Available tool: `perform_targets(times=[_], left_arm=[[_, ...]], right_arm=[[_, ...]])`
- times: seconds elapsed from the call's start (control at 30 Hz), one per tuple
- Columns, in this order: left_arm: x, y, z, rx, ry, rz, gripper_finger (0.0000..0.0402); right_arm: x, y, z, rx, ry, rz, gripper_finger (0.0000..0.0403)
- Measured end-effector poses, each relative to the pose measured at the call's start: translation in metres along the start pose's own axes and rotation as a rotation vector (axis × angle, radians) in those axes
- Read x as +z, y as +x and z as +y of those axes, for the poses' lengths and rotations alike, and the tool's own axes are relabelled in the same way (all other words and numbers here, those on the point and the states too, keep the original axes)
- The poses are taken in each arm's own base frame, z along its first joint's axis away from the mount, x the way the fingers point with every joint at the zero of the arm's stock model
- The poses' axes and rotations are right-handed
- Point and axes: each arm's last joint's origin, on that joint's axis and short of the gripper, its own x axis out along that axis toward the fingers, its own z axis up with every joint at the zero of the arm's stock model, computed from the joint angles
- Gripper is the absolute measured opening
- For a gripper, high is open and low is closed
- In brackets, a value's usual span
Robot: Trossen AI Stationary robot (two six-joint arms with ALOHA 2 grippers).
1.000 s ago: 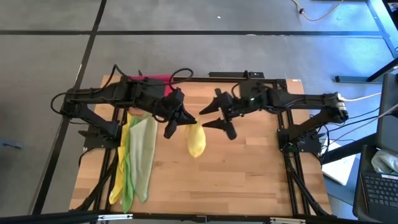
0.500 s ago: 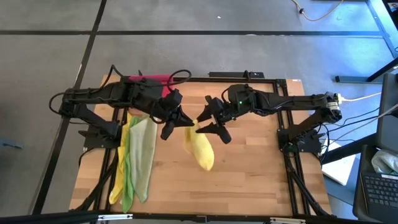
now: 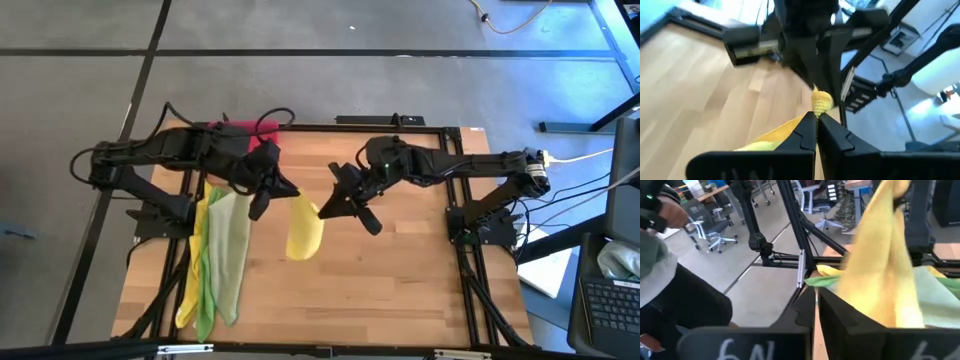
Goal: Fold microfiber towels
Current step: Fold the right yellow microfiber towel on the table
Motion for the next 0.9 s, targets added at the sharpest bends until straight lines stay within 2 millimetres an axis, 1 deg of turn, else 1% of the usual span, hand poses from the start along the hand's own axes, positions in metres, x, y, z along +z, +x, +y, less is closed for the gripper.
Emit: perform_targets(times=[0.17,0.23,0.33,0.47,0.57,0.63,0.7,0.77,0.83,0.9], left_arm=[[0.001,-0.005,0.0,0.004,0.001,-0.019,0.0],[0.001,-0.008,-0.001,-0.001,0.0,-0.026,0.0],[0.001,-0.01,-0.002,-0.008,-0.006,-0.032,0.0],[0.0,-0.015,-0.004,-0.04,-0.007,-0.024,0.0],[-0.001,-0.02,-0.008,-0.077,-0.006,-0.018,0.0],[-0.002,-0.024,-0.008,-0.093,-0.005,-0.02,0.0],[-0.001,-0.029,-0.009,-0.109,-0.002,-0.036,0.0],[0.0,-0.033,-0.01,-0.122,-0.002,-0.052,0.0],[0.002,-0.037,-0.012,-0.151,-0.007,-0.07,0.0],[0.003,-0.042,-0.013,-0.178,-0.019,-0.083,0.0]], right_arm=[[-0.005,0.004,-0.004,-0.034,0.013,0.021,0.0021],[-0.006,0.006,-0.006,-0.064,0.013,0.03,0.0025],[-0.008,0.006,-0.009,-0.146,-0.034,0.035,0.0038],[-0.005,-0.003,-0.017,-0.24,-0.111,0.03,0.0076],[0.0,-0.01,-0.023,-0.265,-0.158,0.01,0.0118],[-0.001,-0.01,-0.03,-0.28,-0.161,0.02,0.0148],[-0.006,-0.003,-0.038,-0.248,-0.185,0.04,0.0168],[-0.013,0.009,-0.047,-0.134,-0.182,0.042,0.0178],[-0.013,0.017,-0.054,-0.004,-0.127,-0.003,0.018],[-0.009,0.023,-0.058,0.098,-0.069,-0.069,0.0181]])
